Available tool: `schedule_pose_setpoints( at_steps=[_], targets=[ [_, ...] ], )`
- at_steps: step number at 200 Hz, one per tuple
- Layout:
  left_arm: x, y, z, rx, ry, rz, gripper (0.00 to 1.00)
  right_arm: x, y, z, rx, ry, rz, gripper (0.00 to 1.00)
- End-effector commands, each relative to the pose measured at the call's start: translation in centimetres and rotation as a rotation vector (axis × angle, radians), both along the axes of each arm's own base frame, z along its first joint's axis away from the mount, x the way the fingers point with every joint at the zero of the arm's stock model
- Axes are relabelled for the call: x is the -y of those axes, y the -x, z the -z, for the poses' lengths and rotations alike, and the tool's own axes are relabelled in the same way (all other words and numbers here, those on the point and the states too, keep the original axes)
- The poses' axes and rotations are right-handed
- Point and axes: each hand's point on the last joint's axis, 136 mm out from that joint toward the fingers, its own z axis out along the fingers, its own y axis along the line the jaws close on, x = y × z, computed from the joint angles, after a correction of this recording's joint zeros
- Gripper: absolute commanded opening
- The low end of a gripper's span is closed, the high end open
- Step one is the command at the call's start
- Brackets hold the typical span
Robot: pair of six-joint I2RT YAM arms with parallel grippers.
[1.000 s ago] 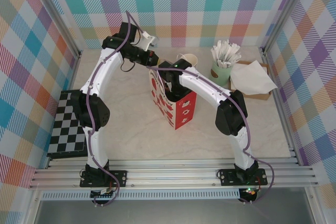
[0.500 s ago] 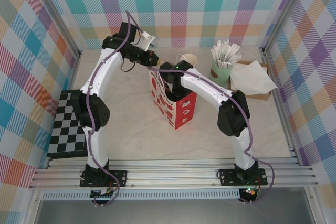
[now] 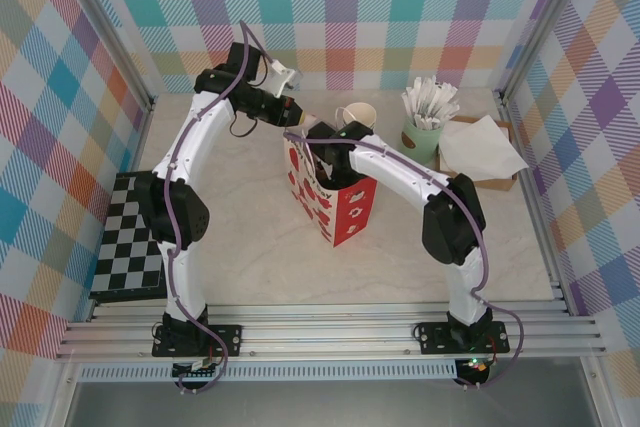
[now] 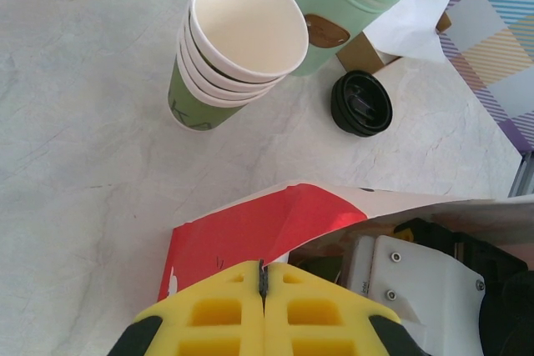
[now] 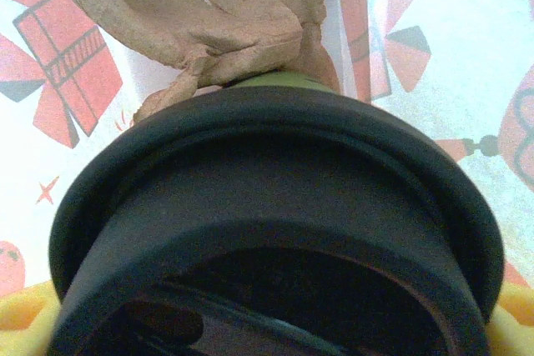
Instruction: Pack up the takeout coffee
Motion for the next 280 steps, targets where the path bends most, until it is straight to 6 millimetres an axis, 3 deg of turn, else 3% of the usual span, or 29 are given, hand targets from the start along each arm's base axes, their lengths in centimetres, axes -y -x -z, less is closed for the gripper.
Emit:
schedule_pose_setpoints(
  at_steps=[1, 133, 251, 280],
  targets=[
    [-1.0, -0.1, 0.2, -0.029, -0.009, -0.031, 0.00, 0.8, 0.8, 4.6, -0.084, 0.058, 0.005, 0.61],
    [-1.1, 0.0, 0.0, -0.031, -0.006, -0.032, 0.00, 1.3, 1.0, 6.5, -0.109, 0.066, -0.008, 0.61],
    [-1.1, 0.2, -0.1, -0.031, -0.004, -0.028, 0.00, 1.1, 0.8, 6.1, -0.098, 0.051, 0.002, 0.60],
    [-1.0, 0.2, -0.2, -0.031, 0.001, -0.027, 0.00, 0.9, 0.5, 5.0, -0.077, 0.043, 0.006, 0.60]
  ],
)
